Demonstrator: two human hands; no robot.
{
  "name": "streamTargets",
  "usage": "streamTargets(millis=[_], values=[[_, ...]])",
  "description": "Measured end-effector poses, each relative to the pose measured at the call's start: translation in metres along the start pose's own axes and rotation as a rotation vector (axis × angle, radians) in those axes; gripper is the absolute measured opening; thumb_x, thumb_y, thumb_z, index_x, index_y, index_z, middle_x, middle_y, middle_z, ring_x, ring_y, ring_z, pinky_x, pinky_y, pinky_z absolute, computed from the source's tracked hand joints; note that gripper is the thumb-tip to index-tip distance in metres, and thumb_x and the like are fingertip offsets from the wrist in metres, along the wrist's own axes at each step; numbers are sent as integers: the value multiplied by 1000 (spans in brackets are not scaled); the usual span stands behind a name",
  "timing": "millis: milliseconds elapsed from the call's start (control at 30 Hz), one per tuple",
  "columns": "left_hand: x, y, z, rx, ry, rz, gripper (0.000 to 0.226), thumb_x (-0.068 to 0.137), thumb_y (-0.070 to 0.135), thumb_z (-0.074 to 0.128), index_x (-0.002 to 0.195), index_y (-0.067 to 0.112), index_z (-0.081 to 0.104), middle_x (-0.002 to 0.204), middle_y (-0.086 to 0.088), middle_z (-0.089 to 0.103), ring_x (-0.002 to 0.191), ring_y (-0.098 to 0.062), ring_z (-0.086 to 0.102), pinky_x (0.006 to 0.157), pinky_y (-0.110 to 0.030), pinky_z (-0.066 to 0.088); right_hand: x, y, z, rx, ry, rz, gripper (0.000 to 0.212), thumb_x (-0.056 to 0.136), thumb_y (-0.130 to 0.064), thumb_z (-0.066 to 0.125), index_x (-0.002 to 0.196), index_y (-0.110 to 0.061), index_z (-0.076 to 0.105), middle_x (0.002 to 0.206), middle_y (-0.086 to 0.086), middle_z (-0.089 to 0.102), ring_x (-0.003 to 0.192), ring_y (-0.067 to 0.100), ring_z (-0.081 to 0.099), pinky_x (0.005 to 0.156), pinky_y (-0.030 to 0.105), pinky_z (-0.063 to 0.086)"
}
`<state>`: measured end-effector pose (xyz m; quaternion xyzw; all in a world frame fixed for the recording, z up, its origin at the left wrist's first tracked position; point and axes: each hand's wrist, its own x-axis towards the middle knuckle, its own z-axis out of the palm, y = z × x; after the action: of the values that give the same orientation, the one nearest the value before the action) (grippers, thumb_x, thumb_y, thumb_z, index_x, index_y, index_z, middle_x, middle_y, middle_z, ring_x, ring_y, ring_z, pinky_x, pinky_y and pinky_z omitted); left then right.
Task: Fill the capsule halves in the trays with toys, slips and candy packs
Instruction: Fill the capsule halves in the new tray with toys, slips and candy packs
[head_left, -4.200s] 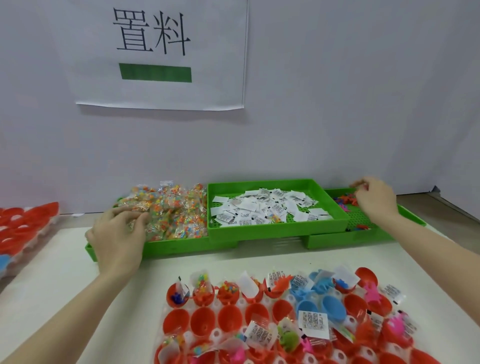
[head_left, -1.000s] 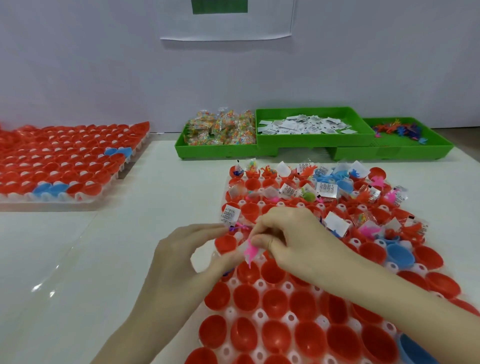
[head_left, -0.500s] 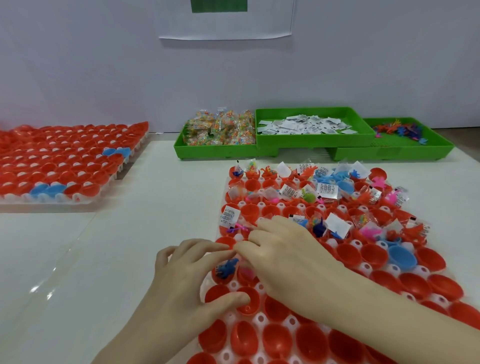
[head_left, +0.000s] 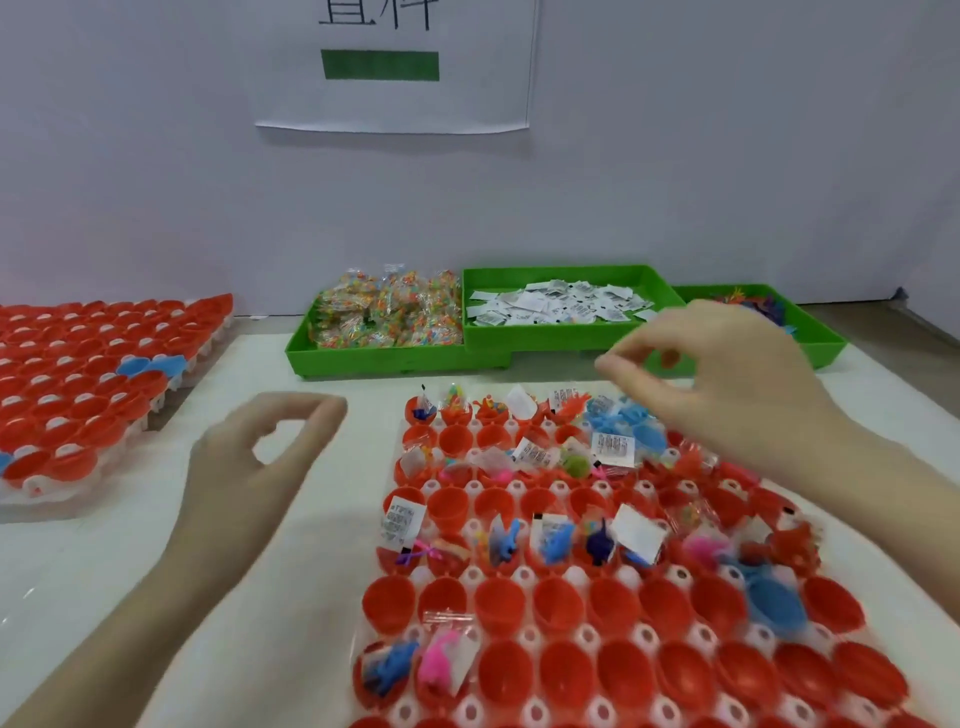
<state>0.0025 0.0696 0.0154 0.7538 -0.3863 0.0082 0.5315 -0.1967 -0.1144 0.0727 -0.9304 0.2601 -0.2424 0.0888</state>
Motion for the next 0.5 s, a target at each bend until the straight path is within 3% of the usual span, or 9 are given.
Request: streamTargets(millis=[100,167,267,367,500], values=[[67,-21,24,80,12,-49,18,90,26,56,95,13,67,91,3,64,83,-5,56,76,-17,37,44,84,11,-44,160,281,26,88,-28,54,83,-8,69,69,-1,61,74,24,53,66,31,36],[107,-36,42,130,-38,-84,28,93,27,53,106,6,65,102,-6,65,95,-17,57,82,-26,38,69,137,16,-45,137,426,23,90,-20,53,95,-2,68,94,16,68,90,31,59,76,36,42],[149,-63,61,329,-149,-134,39,94,34,46,117,6,60,117,-14,62,107,-30,55,90,-35,39,85,201,33,-106,-14,604,32,93,-18,49,117,2,58,122,22,58,113,36,52,89,36,40],[166,-83,76,561,-248,-230,56,91,47,47,131,9,49,128,-16,55,116,-33,51,93,-38,40,92,236,51,-172,-190,697,49,93,-30,51,133,-2,44,137,20,46,123,34,45,96,35,37],[169,-97,88,557,-134,-274,33,83,39,64,98,11,71,90,-12,67,81,-28,56,65,-30,42,105,256,67,-88,-278,764,75,87,-48,54,144,-8,25,148,17,30,132,33,35,106,36,31]])
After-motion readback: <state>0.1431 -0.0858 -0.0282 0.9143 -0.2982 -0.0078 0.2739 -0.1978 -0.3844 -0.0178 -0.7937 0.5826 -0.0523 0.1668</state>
